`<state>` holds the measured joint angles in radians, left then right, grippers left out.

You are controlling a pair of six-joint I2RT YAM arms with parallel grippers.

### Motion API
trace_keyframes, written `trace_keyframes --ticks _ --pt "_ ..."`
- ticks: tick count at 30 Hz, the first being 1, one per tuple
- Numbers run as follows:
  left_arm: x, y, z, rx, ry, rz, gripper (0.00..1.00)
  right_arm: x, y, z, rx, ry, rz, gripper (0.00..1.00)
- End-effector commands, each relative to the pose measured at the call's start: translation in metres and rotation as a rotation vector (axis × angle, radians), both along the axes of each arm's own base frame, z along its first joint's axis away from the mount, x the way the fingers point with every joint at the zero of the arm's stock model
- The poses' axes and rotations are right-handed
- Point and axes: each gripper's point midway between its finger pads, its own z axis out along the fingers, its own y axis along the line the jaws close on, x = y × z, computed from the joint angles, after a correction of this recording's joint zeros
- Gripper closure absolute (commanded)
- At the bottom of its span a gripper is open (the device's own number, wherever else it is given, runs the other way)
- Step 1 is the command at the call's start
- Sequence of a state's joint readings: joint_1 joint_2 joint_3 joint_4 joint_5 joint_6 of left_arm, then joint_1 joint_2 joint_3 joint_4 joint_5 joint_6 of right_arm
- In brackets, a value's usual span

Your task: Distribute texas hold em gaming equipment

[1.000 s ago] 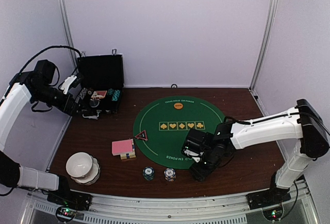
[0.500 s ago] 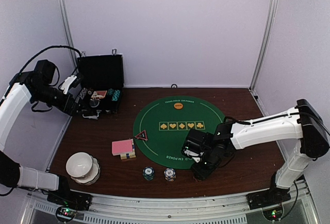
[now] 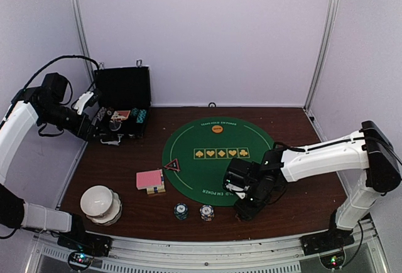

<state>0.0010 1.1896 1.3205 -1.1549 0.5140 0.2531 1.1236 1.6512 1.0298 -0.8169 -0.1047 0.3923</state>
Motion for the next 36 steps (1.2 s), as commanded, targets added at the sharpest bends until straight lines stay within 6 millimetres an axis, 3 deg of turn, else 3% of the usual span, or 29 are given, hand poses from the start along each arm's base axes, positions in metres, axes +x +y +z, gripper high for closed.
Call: trace_keyframes --ticks 1,8,15,20,25,29,36 --pt "0.001 -0.001 0.012 -0.014 -0.031 -0.006 0.02 0.004 0.005 0.011 0.020 -0.032 0.003 0.52" --pt "0.002 -0.001 0.012 -0.016 -0.027 -0.008 0.02 0.007 0.007 0.025 0.027 -0.050 0.010 0.59" --pt "0.003 -0.001 0.012 -0.013 -0.026 -0.006 0.02 0.012 0.009 0.039 0.020 -0.067 0.022 0.83" --pt "0.003 0.000 0.010 -0.008 -0.022 -0.004 0.02 0.032 0.018 0.062 0.045 -0.120 0.006 0.93" --pt "0.002 0.001 0.008 -0.001 -0.023 -0.003 0.02 0.080 0.029 0.088 0.101 -0.182 -0.062 0.98" --pt "0.001 0.001 0.007 0.001 -0.020 -0.001 0.02 0.141 0.035 0.102 0.121 -0.247 -0.157 0.99" --pt "-0.002 0.001 0.007 0.000 -0.019 -0.004 0.02 0.257 0.036 0.088 0.136 -0.311 -0.318 1.00"
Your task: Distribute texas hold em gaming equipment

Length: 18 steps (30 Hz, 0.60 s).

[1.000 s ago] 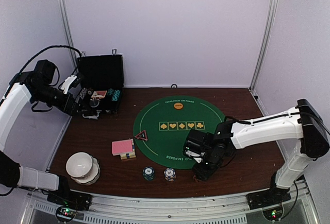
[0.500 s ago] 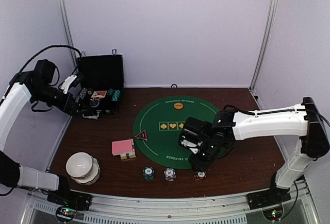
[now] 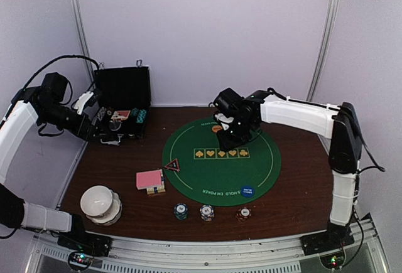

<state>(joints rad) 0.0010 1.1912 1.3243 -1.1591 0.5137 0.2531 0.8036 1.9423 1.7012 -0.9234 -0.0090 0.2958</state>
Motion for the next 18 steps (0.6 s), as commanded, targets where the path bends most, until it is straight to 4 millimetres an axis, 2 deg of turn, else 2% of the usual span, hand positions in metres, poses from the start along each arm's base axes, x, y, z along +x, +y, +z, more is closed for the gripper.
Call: trace_keyframes --ticks 1,5,8,14,18 --pt "-0.002 0.001 0.008 0.001 -0.021 -0.006 0.02 0.068 -0.008 -0.011 -0.017 -0.056 -0.087 1.00" --pt "-0.005 0.001 0.010 0.000 -0.027 -0.010 0.02 0.120 -0.018 -0.027 -0.021 -0.078 -0.153 0.99" --pt "-0.006 0.001 0.008 0.000 -0.024 -0.011 0.03 0.146 -0.024 -0.043 -0.028 -0.084 -0.183 0.98" --pt "-0.006 0.000 0.005 -0.002 -0.014 -0.016 0.02 0.176 -0.027 -0.071 -0.005 -0.071 -0.215 0.95" --pt "-0.004 0.000 0.004 -0.003 -0.010 -0.019 0.02 0.185 -0.030 -0.089 0.001 -0.048 -0.234 0.89"
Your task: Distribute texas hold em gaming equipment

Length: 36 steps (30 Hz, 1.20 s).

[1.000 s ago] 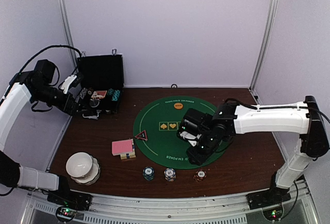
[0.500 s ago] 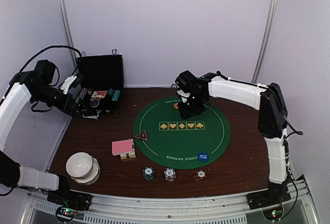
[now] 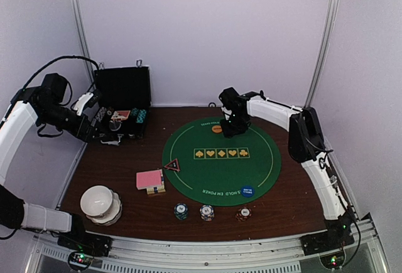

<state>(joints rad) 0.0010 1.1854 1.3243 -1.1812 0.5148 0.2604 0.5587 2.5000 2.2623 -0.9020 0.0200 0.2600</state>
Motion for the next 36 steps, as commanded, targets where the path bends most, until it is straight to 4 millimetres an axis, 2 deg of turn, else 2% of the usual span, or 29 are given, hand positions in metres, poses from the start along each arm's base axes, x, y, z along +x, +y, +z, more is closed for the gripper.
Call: trace_keyframes --ticks 1,2,6,11,15,19,23,25,28,31,36 --pt "0.001 0.000 0.005 -0.005 -0.024 -0.013 0.02 0.013 0.000 -0.008 0.022 -0.004 -0.012 0.88" --pt "0.001 0.000 0.005 -0.004 -0.024 -0.013 0.03 0.014 -0.001 -0.011 0.021 0.000 -0.013 0.85" --pt "0.001 0.000 0.003 -0.001 -0.018 -0.014 0.02 0.016 -0.004 -0.014 0.012 0.000 -0.018 0.56" --pt "0.001 0.000 0.003 -0.003 -0.016 -0.015 0.02 0.017 -0.002 0.007 0.031 -0.031 -0.004 0.28" --pt "0.001 0.000 0.005 -0.001 -0.023 -0.012 0.02 0.013 0.002 0.038 0.046 -0.068 0.016 0.25" --pt "0.000 0.001 0.006 0.002 -0.024 -0.011 0.02 -0.010 0.010 0.074 0.046 -0.103 0.067 0.25" --pt "-0.001 0.001 0.005 0.007 -0.024 -0.012 0.02 -0.058 0.014 0.110 0.026 -0.138 0.131 0.23" --pt "-0.001 0.002 0.005 0.009 -0.022 -0.013 0.02 -0.091 0.015 0.113 0.027 -0.125 0.162 0.22" --pt "-0.001 0.001 0.005 0.008 -0.025 -0.015 0.02 -0.149 0.013 0.106 0.031 -0.073 0.210 0.18" --pt "-0.001 0.001 0.005 0.006 -0.026 -0.019 0.02 -0.214 0.006 0.087 0.006 0.008 0.261 0.13" --pt "0.000 0.000 0.005 0.003 -0.020 -0.019 0.02 -0.295 -0.008 0.064 0.000 0.139 0.304 0.12"
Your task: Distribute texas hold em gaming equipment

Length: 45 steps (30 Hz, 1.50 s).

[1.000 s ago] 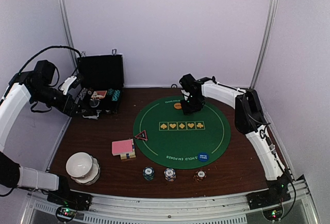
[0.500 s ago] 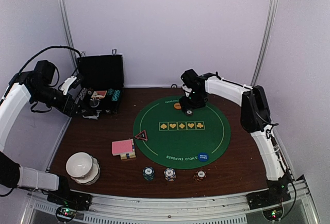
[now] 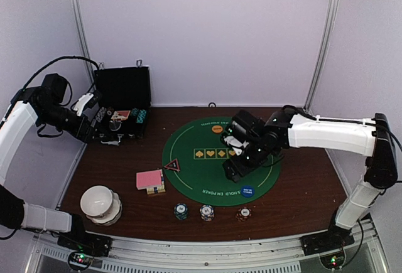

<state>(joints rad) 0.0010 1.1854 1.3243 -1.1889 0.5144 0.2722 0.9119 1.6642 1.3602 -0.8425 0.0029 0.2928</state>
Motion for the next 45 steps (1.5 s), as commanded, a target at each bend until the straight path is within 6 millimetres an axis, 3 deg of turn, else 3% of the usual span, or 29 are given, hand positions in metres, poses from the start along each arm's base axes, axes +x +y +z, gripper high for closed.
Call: trace_keyframes --ticks 1,6,14,27,36,45 --pt "0.001 0.000 0.006 -0.003 -0.020 -0.010 0.02 -0.058 -0.019 -0.027 -0.042 0.135 -0.016 0.11" --pt "0.000 0.001 0.005 0.001 -0.020 -0.010 0.03 -0.102 -0.022 -0.044 -0.065 0.210 0.023 0.10" --pt "0.001 0.000 0.008 -0.007 -0.021 -0.008 0.02 -0.127 -0.011 -0.072 -0.055 0.297 0.077 0.12" --pt "0.000 -0.001 0.009 -0.010 -0.022 -0.010 0.02 -0.125 -0.016 -0.101 -0.120 0.303 0.084 0.23" --pt "0.001 -0.001 0.009 -0.014 -0.018 -0.009 0.03 -0.120 -0.016 -0.108 -0.147 0.287 0.091 0.31" --pt "0.002 -0.001 0.011 -0.015 -0.024 -0.008 0.02 -0.118 -0.014 -0.108 -0.151 0.281 0.100 0.48"
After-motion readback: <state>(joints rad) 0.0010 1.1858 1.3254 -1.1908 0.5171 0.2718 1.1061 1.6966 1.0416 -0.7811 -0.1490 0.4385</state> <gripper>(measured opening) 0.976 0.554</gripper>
